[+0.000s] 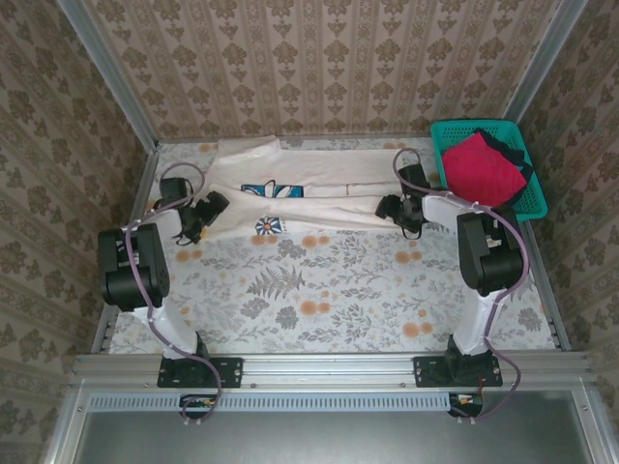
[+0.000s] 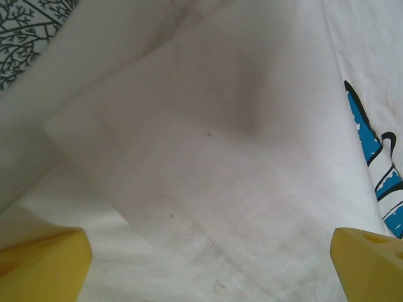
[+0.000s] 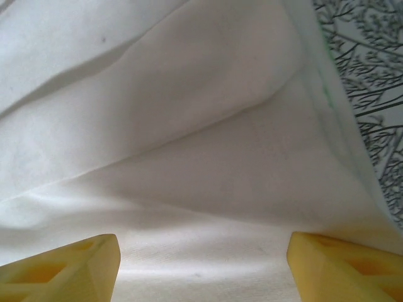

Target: Fold and stack the t-shirts

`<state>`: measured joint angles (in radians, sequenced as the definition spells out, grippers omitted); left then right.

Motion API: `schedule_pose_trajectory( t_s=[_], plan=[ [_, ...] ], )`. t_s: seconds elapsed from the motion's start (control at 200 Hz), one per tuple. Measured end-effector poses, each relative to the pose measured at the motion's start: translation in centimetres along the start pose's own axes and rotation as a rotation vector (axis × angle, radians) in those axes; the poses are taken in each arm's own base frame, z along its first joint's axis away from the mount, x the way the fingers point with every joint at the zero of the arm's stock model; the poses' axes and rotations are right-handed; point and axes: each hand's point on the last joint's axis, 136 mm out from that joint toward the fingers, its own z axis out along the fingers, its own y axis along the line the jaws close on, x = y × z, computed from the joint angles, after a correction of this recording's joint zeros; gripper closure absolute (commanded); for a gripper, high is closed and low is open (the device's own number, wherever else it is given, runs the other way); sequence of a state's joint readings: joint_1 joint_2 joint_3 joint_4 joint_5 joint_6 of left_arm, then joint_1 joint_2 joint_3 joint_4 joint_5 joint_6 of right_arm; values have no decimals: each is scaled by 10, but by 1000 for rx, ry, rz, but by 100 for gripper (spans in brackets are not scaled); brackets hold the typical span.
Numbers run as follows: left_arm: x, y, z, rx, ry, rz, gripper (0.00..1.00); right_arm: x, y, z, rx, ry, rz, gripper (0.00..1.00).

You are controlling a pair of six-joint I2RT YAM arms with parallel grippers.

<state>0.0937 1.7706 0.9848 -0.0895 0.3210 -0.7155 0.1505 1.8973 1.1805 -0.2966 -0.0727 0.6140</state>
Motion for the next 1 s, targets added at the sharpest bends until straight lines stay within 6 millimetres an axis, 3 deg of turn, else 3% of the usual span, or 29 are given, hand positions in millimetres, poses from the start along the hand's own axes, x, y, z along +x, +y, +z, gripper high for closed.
schedule_pose_trajectory(
  t_s=[0.26,0.535,0.735,0.875,1.0],
  plan=[
    [17,13,-17,21,-11,-6,0,14,-7,-8,-7,26,8,27],
    [63,37,-47,-20,40,-10,0,73,-41,-38,22,95,55,27],
    [103,51,-81,-98,84,-3,0,109,-66,-60,76,141,82,27],
    [104,38,-105,-110,54,45,0,111,-68,-76,90,134,63,26],
    [84,2,-109,-80,25,120,0,85,-40,-88,38,62,4,26]
  ],
)
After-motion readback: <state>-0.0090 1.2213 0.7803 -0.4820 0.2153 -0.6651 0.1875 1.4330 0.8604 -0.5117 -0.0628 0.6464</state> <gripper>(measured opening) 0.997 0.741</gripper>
